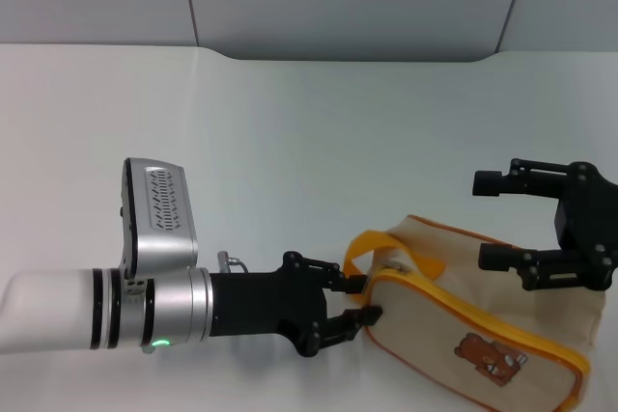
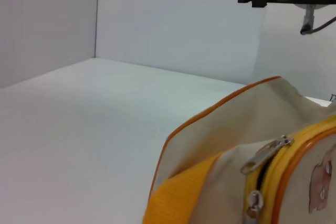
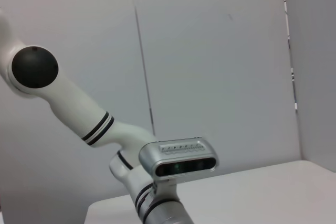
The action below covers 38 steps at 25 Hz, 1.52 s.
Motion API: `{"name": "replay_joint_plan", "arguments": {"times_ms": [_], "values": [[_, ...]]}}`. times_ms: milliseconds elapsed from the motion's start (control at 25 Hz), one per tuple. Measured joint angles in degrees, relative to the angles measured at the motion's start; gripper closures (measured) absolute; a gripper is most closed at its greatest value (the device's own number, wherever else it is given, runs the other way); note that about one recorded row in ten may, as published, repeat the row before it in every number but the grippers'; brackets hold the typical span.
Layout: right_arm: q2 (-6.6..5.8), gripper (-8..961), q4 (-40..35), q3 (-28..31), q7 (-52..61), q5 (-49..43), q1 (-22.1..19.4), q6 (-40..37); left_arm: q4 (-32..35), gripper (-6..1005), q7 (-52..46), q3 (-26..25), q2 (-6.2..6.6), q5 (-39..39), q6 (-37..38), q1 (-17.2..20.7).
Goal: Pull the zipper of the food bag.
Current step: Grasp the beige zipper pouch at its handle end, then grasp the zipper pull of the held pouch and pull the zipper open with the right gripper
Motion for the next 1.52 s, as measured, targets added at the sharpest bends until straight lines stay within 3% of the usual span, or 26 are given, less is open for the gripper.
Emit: {"name": "replay_joint_plan", "arguments": {"times_ms": [200,400,600,760,960,1000,1080,1160,1200,1320,1400,1520], "values": [[0.00,153,0.00,1.29,-0.16,0.04,-0.21,0.00,-0.12,627,0.50,-0.05,0.00,0.00,0.56,-0.09],[0.27,153,0.00,2.38,-0.17,0.09,-0.23,0.10,-1.15,854,2.37,-0.08,0.00,0.00,1.36,-0.66],[0.46,153,0.26,4.53,-0.16,0.10,-0.22,1.22,-1.39,922,3.52,-1.44,0.00,-0.03,1.64,-0.85],[0.70,153,0.46,5.55,-0.16,0.15,-0.19,1.60,0.80,923,2.36,-1.90,0.08,0.14,3.13,-0.16],[2.24,153,-0.02,6.37,-1.39,0.17,-0.18,5.04,9.91,925,-2.42,-1.43,0.68,0.31,9.00,3.42],[2.63,153,-0.06,6.38,-2.11,0.17,-0.14,6.11,13.36,926,-4.19,-1.46,1.34,0.33,11.27,4.80],[3.61,153,-0.26,6.39,-3.85,0.17,0.08,7.91,14.28,926,-4.64,-1.52,1.66,0.33,11.97,5.12],[4.77,153,-0.89,6.42,-6.25,0.17,0.35,9.46,16.46,927,-5.64,-1.64,2.77,0.35,13.95,5.78],[6.30,153,-1.94,6.43,-10.35,0.18,0.51,10.44,18.11,928,-6.30,-1.60,3.59,0.40,15.76,6.10],[7.38,153,-2.29,6.31,-15.76,0.21,0.75,10.87,19.82,930,-6.98,-1.45,4.19,0.41,17.56,6.21],[7.80,153,0.53,5.84,-25.25,1.40,1.80,11.25,21.42,931,-7.57,-1.37,4.51,0.41,18.71,6.13],[7.81,153,2.78,5.70,-30.34,2.35,2.64,11.68,23.07,930,-8.24,-1.32,4.57,0.64,19.06,5.69]]}}
